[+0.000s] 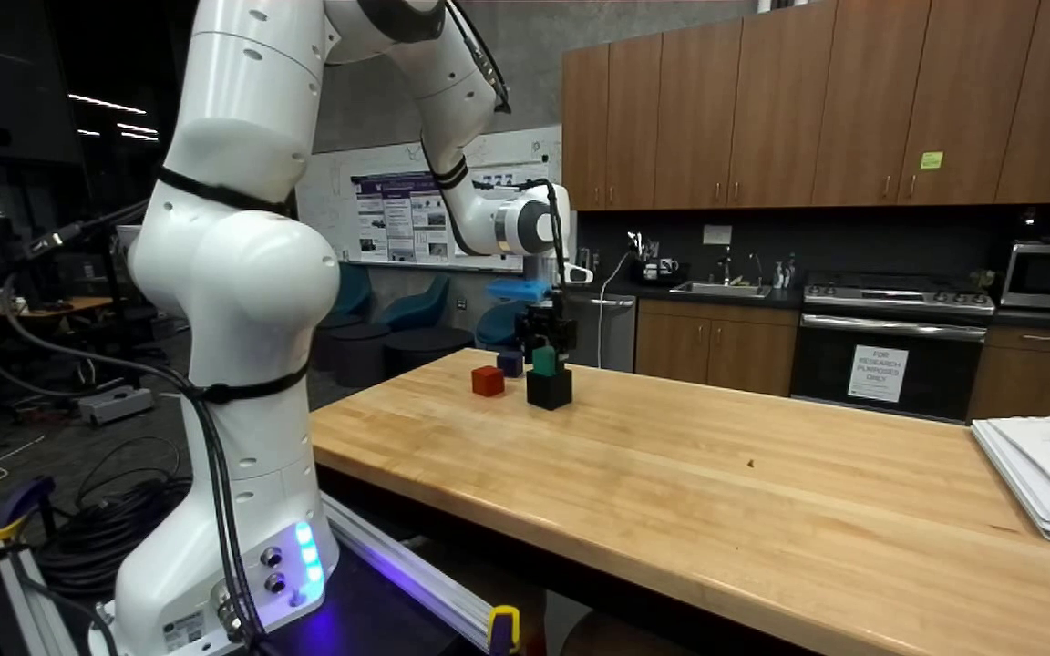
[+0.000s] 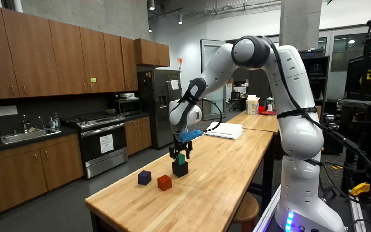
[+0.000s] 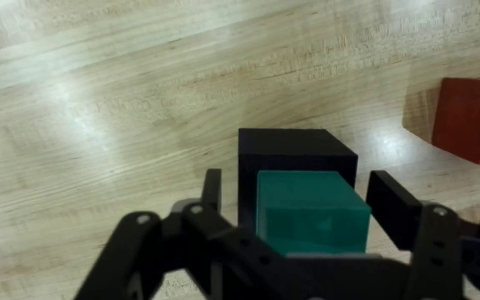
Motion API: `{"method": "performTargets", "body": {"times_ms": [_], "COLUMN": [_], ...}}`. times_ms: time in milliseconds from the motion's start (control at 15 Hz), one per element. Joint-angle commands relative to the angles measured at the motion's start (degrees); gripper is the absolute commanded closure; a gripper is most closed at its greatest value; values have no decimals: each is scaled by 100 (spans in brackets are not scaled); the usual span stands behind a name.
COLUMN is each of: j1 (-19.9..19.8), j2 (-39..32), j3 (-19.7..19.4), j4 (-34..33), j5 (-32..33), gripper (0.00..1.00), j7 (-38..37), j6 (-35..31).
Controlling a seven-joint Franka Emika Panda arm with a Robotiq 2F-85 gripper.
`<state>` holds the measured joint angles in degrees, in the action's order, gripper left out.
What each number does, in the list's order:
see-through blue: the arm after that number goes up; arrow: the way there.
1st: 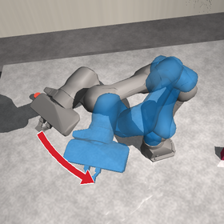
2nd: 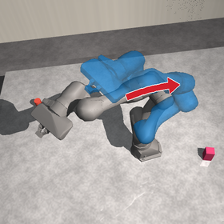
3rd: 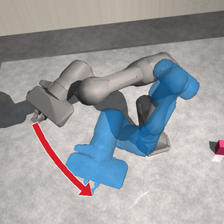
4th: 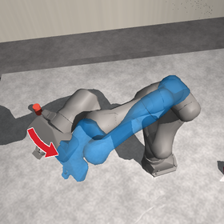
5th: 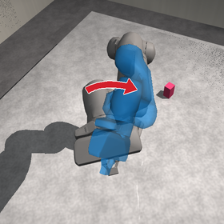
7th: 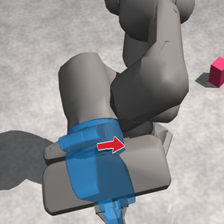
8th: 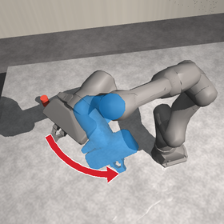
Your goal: Pick up the green cube and put it on the black cube
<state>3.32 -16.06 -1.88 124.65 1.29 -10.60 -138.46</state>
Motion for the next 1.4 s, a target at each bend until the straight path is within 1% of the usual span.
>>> {"method": "performTargets", "body": {"times_ms": [0, 400, 800, 1333], "j1": [-32, -19, -31, -56], "j2": [364, 941, 1835, 3049], "j3": [-27, -21, 138, 442], "j4": [267, 592, 1129, 1589], "j5": [166, 440, 400, 360], "gripper": [0, 0, 0, 0], "j7": [-18, -119, -88, 34], "j6": [-43, -5, 164, 706]}}
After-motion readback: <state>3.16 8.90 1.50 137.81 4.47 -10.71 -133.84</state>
